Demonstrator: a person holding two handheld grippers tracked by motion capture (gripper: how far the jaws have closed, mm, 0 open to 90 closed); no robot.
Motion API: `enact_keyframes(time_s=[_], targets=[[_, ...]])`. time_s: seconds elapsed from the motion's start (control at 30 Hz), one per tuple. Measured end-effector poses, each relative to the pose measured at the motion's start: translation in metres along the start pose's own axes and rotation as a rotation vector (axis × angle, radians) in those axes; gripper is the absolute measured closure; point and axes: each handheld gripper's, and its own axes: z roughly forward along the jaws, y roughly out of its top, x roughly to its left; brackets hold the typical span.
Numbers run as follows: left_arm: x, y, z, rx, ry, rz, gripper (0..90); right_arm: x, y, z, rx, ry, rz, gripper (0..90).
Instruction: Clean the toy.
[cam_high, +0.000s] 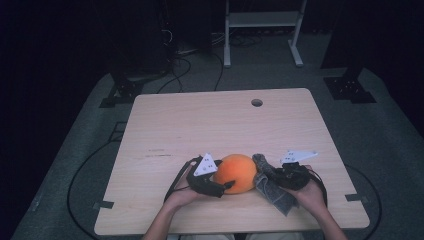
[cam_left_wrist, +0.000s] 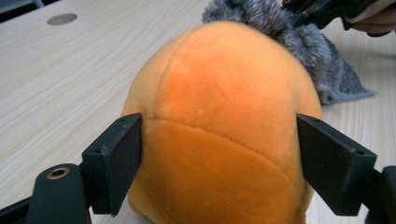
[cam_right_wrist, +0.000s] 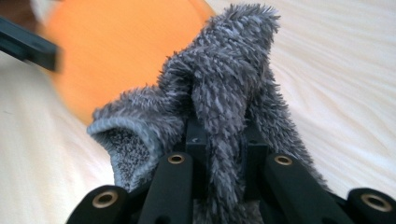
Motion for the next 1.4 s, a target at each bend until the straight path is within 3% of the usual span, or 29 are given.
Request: enact_keyframes(time_s=[0.07, 0.17, 0.23, 0.33, 0.43, 0.47, 0.53, 0.63, 0.7, 0.8, 0.87, 1.0, 1.07, 1.2, 1.27, 1.33, 1.4], targets=[[0.001, -0.002, -0.001, 0.005, -0.003, -0.006, 18.7, -0.002, -0.002, -0.002, -0.001, -0.014, 0.011, 77.7], [0.000, -0.004, -0.001, 0.008, -0.004, 0.000, 18.8, 0.004, 0.007, -0.015, -0.099, 0.043, 0.014, 77.7], [0.000, -0.003, 0.000, 0.009, -0.006, 0.001, 18.7, 0.009, 0.011, -0.016, -0.122, 0.068, 0.001, 77.7], [0.001, -0.004, -0.001, 0.012, -0.012, 0.000, 18.6, 0.008, 0.006, -0.002, -0.058, 0.063, -0.001, 77.5], [0.001, -0.004, 0.000, 0.007, -0.013, 0.003, 18.4, -0.003, -0.001, 0.004, -0.008, 0.036, 0.041, 77.6], [0.000, -0.004, -0.001, 0.009, -0.010, 0.012, 18.4, -0.004, -0.002, 0.002, -0.005, 0.030, 0.043, 77.6], [-0.003, -0.003, 0.000, 0.007, -0.009, 0.037, 18.5, -0.002, 0.002, -0.006, -0.048, 0.044, 0.042, 77.7], [-0.010, 0.001, 0.003, 0.007, -0.007, 0.099, 20.6, 0.014, 0.019, -0.018, -0.129, 0.107, -0.003, 77.5], [-0.016, 0.003, 0.003, 0.015, -0.001, 0.150, 21.7, 0.021, 0.026, -0.018, -0.143, 0.118, -0.027, 77.4], [-0.019, 0.003, 0.003, 0.021, 0.000, 0.180, 22.4, 0.028, 0.030, -0.012, -0.126, 0.113, -0.050, 77.4], [-0.017, 0.003, 0.003, 0.008, -0.017, 0.163, 21.7, 0.025, 0.028, -0.009, -0.118, 0.115, -0.037, 77.5], [-0.006, 0.007, 0.001, -0.004, -0.056, 0.005, 11.8, 0.015, 0.017, -0.007, -0.089, 0.117, 0.006, 77.5], [-0.003, 0.006, 0.001, 0.003, -0.057, -0.037, 10.2, 0.011, 0.013, -0.007, -0.075, 0.111, 0.013, 77.4], [-0.006, 0.004, -0.001, -0.007, -0.039, 0.019, 21.2, 0.004, 0.010, -0.011, -0.046, 0.087, 0.015, 77.5], [-0.012, 0.007, -0.001, -0.009, -0.033, 0.074, 23.9, 0.006, 0.014, -0.019, -0.084, 0.098, 0.016, 77.4], [-0.017, 0.009, 0.001, -0.010, -0.035, 0.129, 24.4, 0.014, 0.023, -0.026, -0.151, 0.151, -0.002, 77.4], [-0.024, 0.011, 0.002, -0.007, -0.038, 0.185, 24.2, 0.025, 0.032, -0.027, -0.168, 0.165, -0.036, 77.3]])
